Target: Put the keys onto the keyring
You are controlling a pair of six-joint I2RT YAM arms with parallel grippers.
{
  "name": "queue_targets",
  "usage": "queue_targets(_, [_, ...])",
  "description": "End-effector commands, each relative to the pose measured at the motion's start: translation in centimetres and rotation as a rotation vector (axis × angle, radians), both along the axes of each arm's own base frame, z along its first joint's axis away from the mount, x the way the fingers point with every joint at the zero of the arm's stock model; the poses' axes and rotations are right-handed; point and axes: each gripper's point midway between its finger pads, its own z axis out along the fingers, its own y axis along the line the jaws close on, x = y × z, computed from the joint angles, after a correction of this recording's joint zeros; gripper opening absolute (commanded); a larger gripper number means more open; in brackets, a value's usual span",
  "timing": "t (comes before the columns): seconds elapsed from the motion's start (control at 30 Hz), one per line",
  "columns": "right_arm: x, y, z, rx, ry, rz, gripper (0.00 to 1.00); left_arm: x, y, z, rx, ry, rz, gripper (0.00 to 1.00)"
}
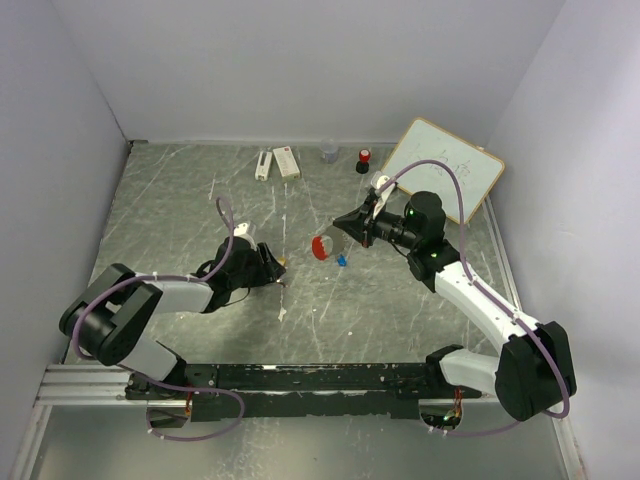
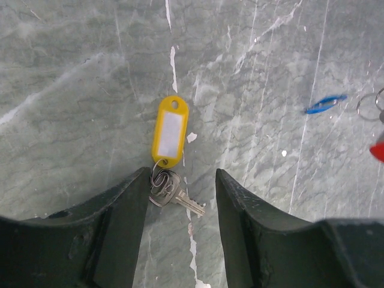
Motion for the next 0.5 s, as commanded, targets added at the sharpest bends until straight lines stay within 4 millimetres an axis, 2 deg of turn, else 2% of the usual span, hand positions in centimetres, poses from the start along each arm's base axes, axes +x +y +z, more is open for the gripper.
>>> queue_targets(0.0, [0.17,-0.21,0.19,0.002,-0.021,-0.010,0.00,-0.77,0.46,-1.33,0.027,0.053,-0.010,0.57])
queue_targets(0.2, [0.22,-0.21,0.19,0.002,-0.020,-0.012,0.00,-0.72,0.67,-1.38,0.038,0.054,-0.003,0.49])
queue_targets(0.47, [0.27,-0.26,0.20,0.001,-0.020,-0.016,0.00,-0.72,0.99,-1.57,0.055,0.056,0.005,0.30])
